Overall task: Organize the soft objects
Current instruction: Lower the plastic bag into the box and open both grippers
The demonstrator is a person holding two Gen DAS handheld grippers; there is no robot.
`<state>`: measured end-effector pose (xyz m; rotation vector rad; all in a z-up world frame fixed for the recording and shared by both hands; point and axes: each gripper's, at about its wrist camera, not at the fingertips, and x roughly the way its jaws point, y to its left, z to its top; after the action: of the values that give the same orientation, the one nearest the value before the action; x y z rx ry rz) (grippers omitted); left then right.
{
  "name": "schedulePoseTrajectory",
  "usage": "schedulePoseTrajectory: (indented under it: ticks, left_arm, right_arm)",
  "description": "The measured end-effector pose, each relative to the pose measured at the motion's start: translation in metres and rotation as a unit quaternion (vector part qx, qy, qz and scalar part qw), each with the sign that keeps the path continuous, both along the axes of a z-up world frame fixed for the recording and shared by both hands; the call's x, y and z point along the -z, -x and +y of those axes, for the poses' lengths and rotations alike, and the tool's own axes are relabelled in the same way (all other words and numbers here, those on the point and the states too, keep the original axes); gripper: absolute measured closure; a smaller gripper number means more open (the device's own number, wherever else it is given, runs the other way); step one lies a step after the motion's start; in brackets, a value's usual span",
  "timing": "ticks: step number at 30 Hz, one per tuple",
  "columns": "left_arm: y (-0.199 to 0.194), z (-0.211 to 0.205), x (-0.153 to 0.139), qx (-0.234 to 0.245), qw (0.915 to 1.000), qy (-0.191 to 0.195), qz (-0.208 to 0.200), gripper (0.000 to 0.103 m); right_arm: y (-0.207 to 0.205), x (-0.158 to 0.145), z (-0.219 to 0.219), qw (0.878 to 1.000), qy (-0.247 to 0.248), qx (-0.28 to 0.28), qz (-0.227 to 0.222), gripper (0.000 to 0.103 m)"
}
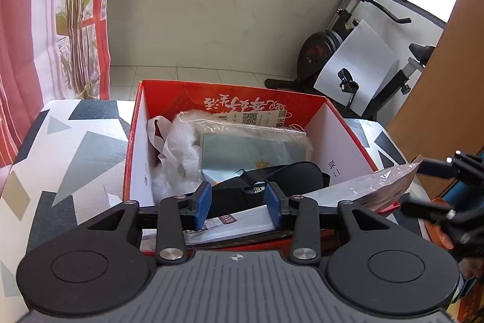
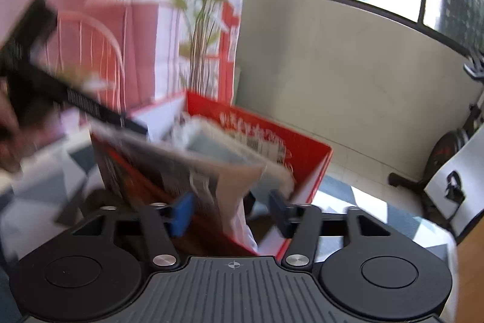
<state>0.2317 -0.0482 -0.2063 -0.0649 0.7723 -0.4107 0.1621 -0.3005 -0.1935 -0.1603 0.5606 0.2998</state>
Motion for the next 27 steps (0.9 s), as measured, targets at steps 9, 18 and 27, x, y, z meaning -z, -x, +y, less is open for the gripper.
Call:
schedulePoseTrajectory:
  ticks: [9, 18, 27]
  left_arm:
    - [0.001, -0.002, 0.002, 0.001, 0.9999, -0.015, 0.001, 0.063]
    - [0.002, -0.003, 0.004, 0.002, 0.9999, -0.012, 0.000, 0.063]
    - [0.007, 0.002, 0.002, 0.007, 0.9999, -0.005, -0.008, 0.063]
  right_arm:
    - [-0.028, 0.005, -0.016, 0.975, -0.197, 0.088, 0.059, 0.059]
    - [-0.033, 0.015, -0.021, 0.960, -0.233, 0.141, 0.071, 0.080]
    - [-0.040, 0.026, 0.004, 0.979, -0.111, 0.156, 0.065, 0.091]
